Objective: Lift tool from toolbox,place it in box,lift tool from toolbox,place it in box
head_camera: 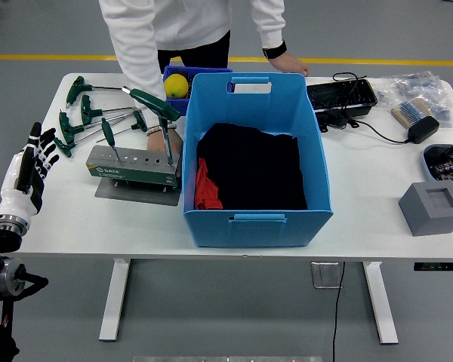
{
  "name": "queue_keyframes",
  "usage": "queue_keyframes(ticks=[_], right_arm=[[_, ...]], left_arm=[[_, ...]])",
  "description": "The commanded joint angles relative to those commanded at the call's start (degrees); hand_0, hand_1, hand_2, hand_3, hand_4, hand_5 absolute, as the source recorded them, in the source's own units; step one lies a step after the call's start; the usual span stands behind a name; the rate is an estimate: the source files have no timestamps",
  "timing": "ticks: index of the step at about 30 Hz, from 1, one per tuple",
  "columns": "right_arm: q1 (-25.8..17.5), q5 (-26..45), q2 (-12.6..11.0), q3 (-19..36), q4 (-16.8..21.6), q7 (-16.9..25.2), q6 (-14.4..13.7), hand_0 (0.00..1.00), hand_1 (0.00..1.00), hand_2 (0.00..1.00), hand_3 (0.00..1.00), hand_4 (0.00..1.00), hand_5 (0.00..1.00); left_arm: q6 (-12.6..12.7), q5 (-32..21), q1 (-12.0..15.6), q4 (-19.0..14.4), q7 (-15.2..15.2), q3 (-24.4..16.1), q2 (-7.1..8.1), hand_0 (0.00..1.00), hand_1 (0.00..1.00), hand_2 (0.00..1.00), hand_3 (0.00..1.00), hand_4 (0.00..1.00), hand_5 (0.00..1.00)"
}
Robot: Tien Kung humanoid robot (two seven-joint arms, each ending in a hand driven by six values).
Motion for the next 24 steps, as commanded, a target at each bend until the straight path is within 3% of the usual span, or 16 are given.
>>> queue_keyframes(ticks=[8,12,13,14,17,18,19,20,21,24], right_arm=[[0.18,2.25,-0.03,-1.15,-0.07,0.66,0.02,0.650,0.625,0.697,0.560,0.761,0.675],[0.24,2.96,-0.04,-1.45,-0.12,0.82,0.04,0.650,0.625,0.697,0.560,0.761,0.675],[0.23,3.04,-0.05,-1.47,-0.14,0.83,0.06,0.650,0.625,0.697,0.559,0.761,0.675],[0.21,3.02,-0.07,-1.41,-0.17,0.82,0.10,0.650,0.625,0.697,0.559,0.761,0.675],[0.16,2.69,-0.09,-1.10,-0.24,0.69,0.17,0.650,0.625,0.697,0.559,0.761,0.675],[0.13,2.42,-0.10,-0.91,-0.28,0.61,0.20,0.650,0.625,0.697,0.559,0.761,0.675],[0.11,2.24,-0.11,-0.78,-0.30,0.56,0.22,0.650,0.625,0.697,0.559,0.762,0.675],[0.03,2.22,-0.09,-0.69,-0.34,0.52,0.26,0.650,0.625,0.697,0.559,0.762,0.675],[0.01,2.23,-0.09,-0.67,-0.34,0.51,0.27,0.650,0.625,0.697,0.559,0.762,0.675],[-0.04,1.97,-0.05,-0.31,-0.41,0.33,0.28,0.650,0.625,0.697,0.559,0.762,0.675]], left_arm=[[1.12,1.89,0.04,-0.91,-1.07,-0.01,0.00,0.931,0.986,0.976,0.860,0.915,0.998],[2.62,9.61,-0.41,-2.80,-2.56,-0.03,0.00,0.931,0.986,0.976,0.860,0.915,0.998],[2.88,12.21,-0.79,-3.51,-2.86,0.04,0.00,0.947,0.998,0.998,0.872,0.998,0.884],[2.96,14.45,-1.34,-4.03,-3.11,0.37,0.48,0.947,0.998,0.998,0.872,0.998,0.884],[2.74,21.52,-3.00,-4.51,-3.47,2.03,2.97,0.947,0.998,0.998,0.872,0.998,0.884],[2.40,24.13,-4.06,-4.51,-3.47,3.29,4.50,0.947,0.998,0.998,0.872,0.998,0.884],[2.14,26.37,-4.95,-4.46,-3.34,4.39,5.72,0.998,0.998,0.998,0.928,0.998,0.751],[1.38,28.97,-6.41,-4.27,-2.58,6.13,7.42,0.998,0.998,0.998,0.928,0.998,0.751],[1.17,30.56,-6.94,-4.22,-2.35,6.85,8.11,0.998,0.998,0.998,0.928,0.998,0.751],[-2.36,38.01,-12.27,-2.25,0.34,13.25,13.73,0.998,0.998,0.998,0.928,0.998,0.751]])
